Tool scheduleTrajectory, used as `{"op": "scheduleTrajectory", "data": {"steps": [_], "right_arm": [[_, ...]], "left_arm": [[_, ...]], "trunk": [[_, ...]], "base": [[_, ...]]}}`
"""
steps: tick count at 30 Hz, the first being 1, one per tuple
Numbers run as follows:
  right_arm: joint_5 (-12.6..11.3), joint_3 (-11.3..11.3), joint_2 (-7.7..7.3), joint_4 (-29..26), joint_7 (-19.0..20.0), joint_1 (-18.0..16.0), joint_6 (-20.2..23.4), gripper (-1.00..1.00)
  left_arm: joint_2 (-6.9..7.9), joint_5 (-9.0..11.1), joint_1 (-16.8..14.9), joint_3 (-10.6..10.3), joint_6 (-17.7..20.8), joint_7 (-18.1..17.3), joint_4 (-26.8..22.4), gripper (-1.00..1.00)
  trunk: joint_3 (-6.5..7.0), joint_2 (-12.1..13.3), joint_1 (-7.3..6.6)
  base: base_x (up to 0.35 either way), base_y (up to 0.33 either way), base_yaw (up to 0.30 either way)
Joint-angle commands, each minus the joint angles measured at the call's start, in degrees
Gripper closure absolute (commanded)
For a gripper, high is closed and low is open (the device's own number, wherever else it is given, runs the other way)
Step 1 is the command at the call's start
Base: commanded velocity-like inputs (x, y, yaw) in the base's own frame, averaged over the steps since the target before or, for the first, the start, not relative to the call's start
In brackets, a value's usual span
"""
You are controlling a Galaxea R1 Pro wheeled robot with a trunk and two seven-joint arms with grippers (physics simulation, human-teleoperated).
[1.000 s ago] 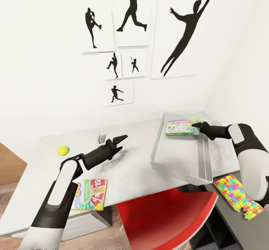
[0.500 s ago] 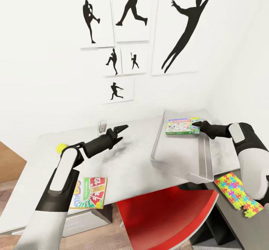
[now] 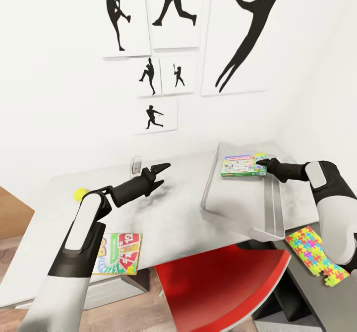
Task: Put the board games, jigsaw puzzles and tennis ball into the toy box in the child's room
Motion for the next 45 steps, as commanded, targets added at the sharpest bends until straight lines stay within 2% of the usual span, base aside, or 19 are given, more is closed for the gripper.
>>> {"op": "scheduleTrajectory", "data": {"steps": [1, 14, 45], "right_arm": [[0.4, -0.32, 0.02, -0.06, 0.68, -0.06, 0.3, 1.0], [0.4, -0.26, 0.09, -0.33, 0.83, -0.04, 0.32, 1.0], [0.4, -0.25, 0.32, -2.96, 1.01, 0.14, 0.58, 1.0]], "left_arm": [[-0.04, 0.69, -0.07, 0.01, 0.15, 0.66, -0.04, -1.0], [-0.08, 0.98, -0.15, -0.05, 0.16, 1.05, 0.28, -1.0], [-0.17, 1.01, -0.17, -0.15, 0.16, 1.11, 0.5, -1.0]], "trunk": [[-0.19, -0.11, 0.03], [-1.03, -0.11, 0.03], [-1.16, -0.11, 0.03]], "base": [[0.0, 0.0, 0.0], [0.0, 0.0, 0.0], [0.0, 0.0, 0.0]]}}
